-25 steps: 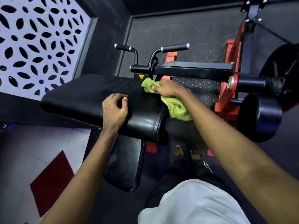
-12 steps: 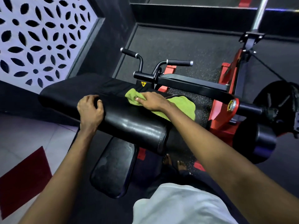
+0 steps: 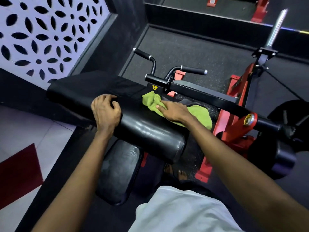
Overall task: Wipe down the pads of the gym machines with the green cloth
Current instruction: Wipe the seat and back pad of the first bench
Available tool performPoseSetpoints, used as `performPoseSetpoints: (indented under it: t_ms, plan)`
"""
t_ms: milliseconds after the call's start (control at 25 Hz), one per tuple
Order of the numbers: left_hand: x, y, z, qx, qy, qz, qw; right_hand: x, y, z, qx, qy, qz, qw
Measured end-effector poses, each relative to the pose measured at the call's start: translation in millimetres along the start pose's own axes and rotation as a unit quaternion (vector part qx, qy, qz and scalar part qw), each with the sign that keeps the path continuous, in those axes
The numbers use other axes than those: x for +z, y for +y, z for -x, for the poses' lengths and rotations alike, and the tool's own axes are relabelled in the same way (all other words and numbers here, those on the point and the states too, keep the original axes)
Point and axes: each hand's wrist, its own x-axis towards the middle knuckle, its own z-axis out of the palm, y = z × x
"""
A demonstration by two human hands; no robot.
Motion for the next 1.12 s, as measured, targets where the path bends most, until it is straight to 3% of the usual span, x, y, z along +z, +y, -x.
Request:
performPoseSetpoints:
  t_ms: [120, 280, 520, 600, 800, 920, 1120]
  plan:
    - [0, -1, 1, 0.006, 0.005, 0.010, 1.000, -3, -25, -15, -0.058, -0.010, -0.011, 0.998]
    - [0, -2, 3, 0.020, 0.006, 0.014, 1.000, 3, -1, 19, -0.127, -0.020, -0.041, 0.991]
    - [-3, 0, 3, 0.017, 0.002, 0.015, 1.000, 6, 36, -37, 0.011, -0.018, -0.002, 1.000]
    - [-3, 0, 2, 0.011, 0.001, 0.010, 1.000, 4, 29, -52, 0.019, -0.013, -0.002, 1.000]
    - [0, 3, 0, -0.007, 0.001, -0.004, 1.000, 19, -16, -65, -0.113, -0.011, -0.044, 0.993]
    - [-5, 0, 2, 0.007, -0.009, 0.002, 1.000, 19, -2, -69, -0.156, -0.038, -0.027, 0.987]
    - [-9, 6, 0, -0.017, -0.035, -0.007, 0.999, 23, 59, -81, 0.022, -0.047, 0.032, 0.998]
